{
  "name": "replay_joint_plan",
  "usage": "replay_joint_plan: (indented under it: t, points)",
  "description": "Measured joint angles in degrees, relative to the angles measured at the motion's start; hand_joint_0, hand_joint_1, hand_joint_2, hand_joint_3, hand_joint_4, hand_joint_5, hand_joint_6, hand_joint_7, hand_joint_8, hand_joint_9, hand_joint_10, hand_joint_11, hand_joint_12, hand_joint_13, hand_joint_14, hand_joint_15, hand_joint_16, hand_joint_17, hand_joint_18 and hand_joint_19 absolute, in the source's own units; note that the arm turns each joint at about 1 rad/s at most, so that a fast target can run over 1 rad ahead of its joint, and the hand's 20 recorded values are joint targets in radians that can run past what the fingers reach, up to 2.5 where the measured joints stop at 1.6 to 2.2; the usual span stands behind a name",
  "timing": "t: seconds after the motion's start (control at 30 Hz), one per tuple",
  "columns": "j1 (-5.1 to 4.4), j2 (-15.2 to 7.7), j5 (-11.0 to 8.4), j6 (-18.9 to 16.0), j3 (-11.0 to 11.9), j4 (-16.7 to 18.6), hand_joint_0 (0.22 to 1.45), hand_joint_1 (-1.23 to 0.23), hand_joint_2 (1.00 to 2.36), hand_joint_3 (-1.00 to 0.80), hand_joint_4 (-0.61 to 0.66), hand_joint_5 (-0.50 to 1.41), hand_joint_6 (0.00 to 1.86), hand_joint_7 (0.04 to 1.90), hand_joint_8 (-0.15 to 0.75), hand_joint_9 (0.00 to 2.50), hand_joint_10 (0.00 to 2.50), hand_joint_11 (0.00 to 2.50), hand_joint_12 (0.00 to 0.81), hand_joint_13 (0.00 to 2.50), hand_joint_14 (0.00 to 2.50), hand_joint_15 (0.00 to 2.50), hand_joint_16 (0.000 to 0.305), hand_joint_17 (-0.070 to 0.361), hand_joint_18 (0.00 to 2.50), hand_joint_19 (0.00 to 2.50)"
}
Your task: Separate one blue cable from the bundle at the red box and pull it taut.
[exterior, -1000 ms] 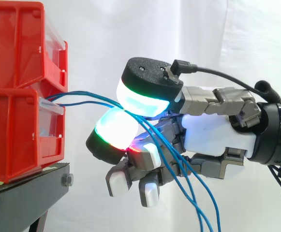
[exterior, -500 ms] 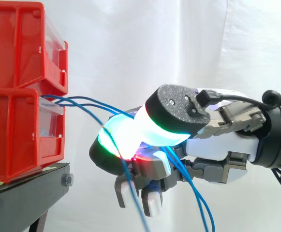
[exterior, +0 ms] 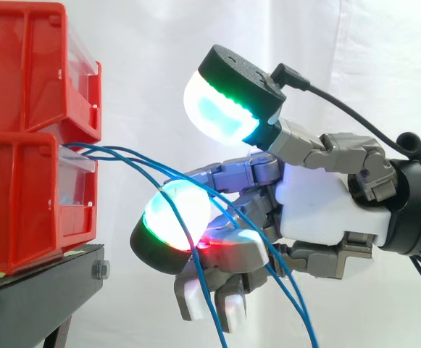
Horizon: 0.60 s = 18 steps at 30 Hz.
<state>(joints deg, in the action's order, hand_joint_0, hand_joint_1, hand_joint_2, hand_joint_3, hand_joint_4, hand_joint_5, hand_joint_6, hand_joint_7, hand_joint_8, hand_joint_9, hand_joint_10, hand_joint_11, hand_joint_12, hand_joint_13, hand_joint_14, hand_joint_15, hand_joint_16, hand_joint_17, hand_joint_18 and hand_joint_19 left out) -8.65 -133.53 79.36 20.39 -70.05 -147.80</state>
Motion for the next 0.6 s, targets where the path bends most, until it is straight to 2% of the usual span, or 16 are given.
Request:
replay_joint_plan:
  t: [0.07,0.17,0.2,0.33,0.4,0.6]
  points:
    - [-0.03,0.01,-0.03,0.0,0.0,0.02,0.5,-0.46,1.0,-0.5,0.22,-0.22,0.87,0.94,0.351,0.86,0.57,1.36,0.428,0.95,0.02,0.93,0.055,0.124,0.86,0.73]
    - [-0.05,0.01,-0.06,0.0,0.0,0.14,0.49,-0.48,1.0,-0.5,0.23,-0.23,0.87,0.92,0.362,0.67,0.87,1.27,0.424,0.96,0.02,1.09,0.056,0.125,0.85,0.74]
    - [-0.06,0.01,-0.07,0.0,0.0,0.13,0.49,-0.49,1.0,-0.5,0.22,-0.23,0.87,0.92,0.369,0.62,0.97,1.26,0.418,0.98,0.01,1.21,0.055,0.125,0.85,0.75]
    - [-0.14,0.02,-0.08,0.0,0.0,0.08,0.49,-0.52,1.0,-0.5,0.23,-0.23,0.87,0.92,0.378,0.56,1.12,1.24,0.4,1.01,0.0,1.4,0.054,0.122,0.84,0.77]
    - [-0.14,0.03,-0.08,0.0,0.0,0.08,0.49,-0.54,1.0,-0.5,0.23,-0.23,0.87,0.92,0.384,0.53,1.19,1.2,0.391,0.99,0.14,1.42,0.053,0.119,0.85,0.81]
    - [-0.14,0.02,-0.08,-0.03,0.01,0.21,0.5,-0.56,1.0,-0.5,0.24,-0.23,0.87,0.91,0.381,0.51,1.22,1.18,0.384,0.89,0.76,1.33,0.05,0.112,0.92,0.97]
